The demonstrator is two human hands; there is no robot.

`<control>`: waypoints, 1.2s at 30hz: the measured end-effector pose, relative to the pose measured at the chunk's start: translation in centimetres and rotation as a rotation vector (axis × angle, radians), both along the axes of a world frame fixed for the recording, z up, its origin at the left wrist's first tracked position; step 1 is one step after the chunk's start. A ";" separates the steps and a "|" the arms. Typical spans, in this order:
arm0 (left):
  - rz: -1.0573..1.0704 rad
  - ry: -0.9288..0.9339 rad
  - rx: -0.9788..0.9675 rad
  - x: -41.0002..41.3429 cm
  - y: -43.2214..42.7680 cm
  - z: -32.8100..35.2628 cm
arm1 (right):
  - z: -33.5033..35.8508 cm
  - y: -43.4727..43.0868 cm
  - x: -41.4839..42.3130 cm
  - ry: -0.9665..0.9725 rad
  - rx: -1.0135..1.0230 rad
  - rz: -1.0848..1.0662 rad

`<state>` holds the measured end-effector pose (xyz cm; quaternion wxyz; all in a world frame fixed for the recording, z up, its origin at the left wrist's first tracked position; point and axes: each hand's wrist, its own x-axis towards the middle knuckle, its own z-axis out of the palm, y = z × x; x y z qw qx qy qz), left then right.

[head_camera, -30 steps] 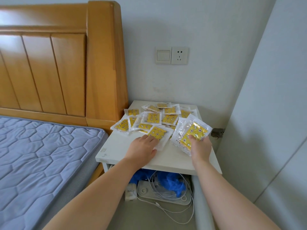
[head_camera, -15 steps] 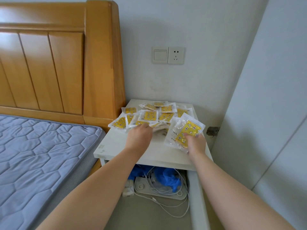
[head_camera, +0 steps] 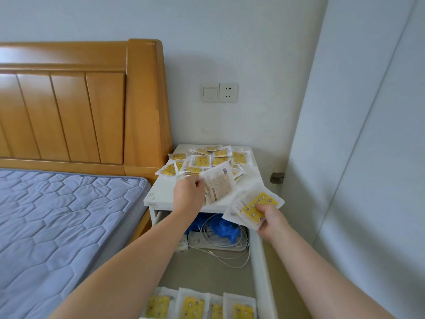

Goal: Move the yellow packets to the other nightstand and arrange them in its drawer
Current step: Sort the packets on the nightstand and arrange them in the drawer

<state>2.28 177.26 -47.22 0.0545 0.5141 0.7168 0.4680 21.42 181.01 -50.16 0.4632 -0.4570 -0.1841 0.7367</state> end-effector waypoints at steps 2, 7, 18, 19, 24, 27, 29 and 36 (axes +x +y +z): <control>-0.027 0.126 0.014 1.1 -2.3 -0.4 | 0.3 -2.3 -0.1 -0.051 -0.031 0.037; -0.354 0.662 0.185 2.4 -6.5 -3.2 | 0.8 -5.6 -0.6 -0.121 -0.059 0.115; -0.560 1.141 0.500 2.4 -10.4 -6.1 | 0.2 -8.5 -0.2 -0.160 0.072 0.237; -0.561 1.145 0.488 2.6 -10.5 -6.3 | -0.2 -8.6 -0.4 -0.186 0.070 0.194; -0.529 0.848 0.292 3.6 -11.9 -7.6 | -2.5 -8.5 -0.3 -0.275 0.090 0.088; -0.288 0.313 -0.081 3.9 -11.7 -7.6 | -3.9 -8.0 0.0 -0.294 0.149 0.095; -0.173 -0.035 -0.330 3.2 -10.3 -7.6 | -4.8 -7.8 0.0 -0.314 0.206 0.137; -0.251 -0.417 -0.616 1.7 -7.0 -10.3 | -8.0 -6.0 -1.9 -0.477 0.231 0.162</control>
